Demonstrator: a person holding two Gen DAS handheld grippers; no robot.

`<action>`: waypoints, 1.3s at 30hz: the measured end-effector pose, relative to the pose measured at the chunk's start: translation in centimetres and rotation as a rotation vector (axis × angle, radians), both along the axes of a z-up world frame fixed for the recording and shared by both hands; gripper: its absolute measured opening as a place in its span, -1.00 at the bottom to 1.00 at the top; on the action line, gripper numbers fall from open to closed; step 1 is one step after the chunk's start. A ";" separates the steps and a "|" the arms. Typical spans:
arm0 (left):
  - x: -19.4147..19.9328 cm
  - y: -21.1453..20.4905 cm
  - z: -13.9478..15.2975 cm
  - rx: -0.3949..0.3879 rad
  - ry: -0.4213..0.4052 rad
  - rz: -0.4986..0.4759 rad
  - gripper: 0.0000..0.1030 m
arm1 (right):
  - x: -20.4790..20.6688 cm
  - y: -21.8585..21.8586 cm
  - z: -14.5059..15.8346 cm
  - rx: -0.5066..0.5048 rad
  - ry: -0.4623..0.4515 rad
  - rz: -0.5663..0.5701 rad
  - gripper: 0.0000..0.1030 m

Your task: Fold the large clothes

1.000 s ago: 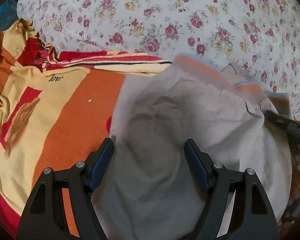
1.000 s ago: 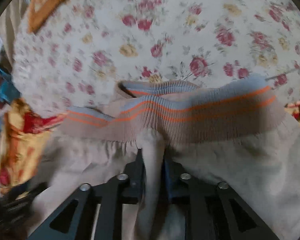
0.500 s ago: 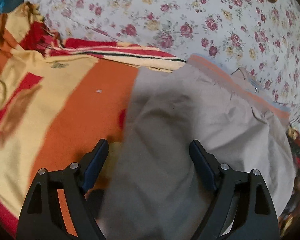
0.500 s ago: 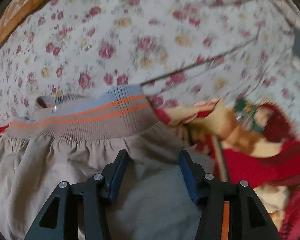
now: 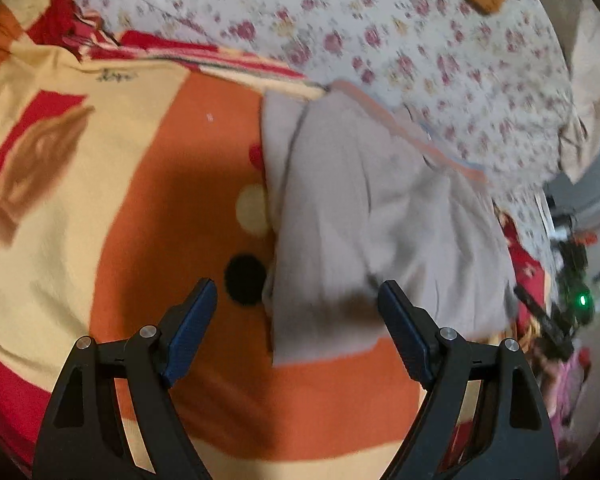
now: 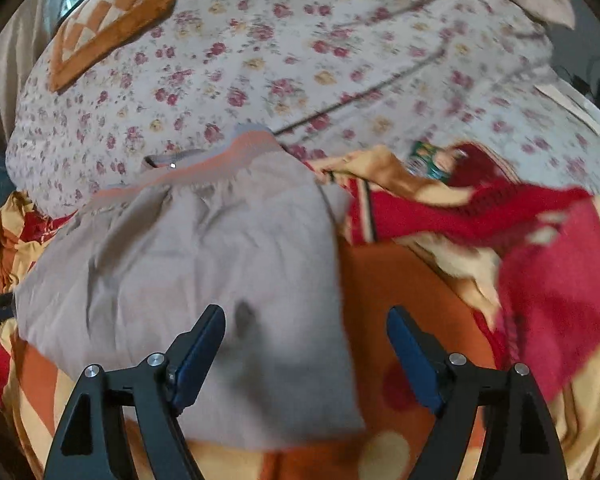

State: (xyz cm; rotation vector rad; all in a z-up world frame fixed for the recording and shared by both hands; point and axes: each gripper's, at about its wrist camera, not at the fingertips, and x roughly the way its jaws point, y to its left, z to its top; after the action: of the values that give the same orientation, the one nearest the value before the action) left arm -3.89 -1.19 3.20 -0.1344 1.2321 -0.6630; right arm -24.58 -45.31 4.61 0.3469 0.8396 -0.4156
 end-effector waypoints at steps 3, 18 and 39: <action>-1.3 -0.7 -0.6 0.039 -0.023 -0.104 0.62 | -1.3 -0.6 -0.8 0.056 -0.006 -0.023 0.57; -2.8 -1.6 -0.9 0.162 -0.129 -0.115 -0.79 | -2.1 1.8 0.7 -0.014 0.025 0.082 -0.81; -2.8 -5.3 2.8 0.197 -0.319 0.039 -0.18 | 5.0 10.4 3.0 0.000 -0.071 0.238 -0.04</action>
State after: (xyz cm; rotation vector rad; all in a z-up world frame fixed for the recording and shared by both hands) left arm -6.71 -6.54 5.99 0.1081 0.9775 -0.5026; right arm -19.61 -34.93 7.56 0.2568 0.8005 -0.1811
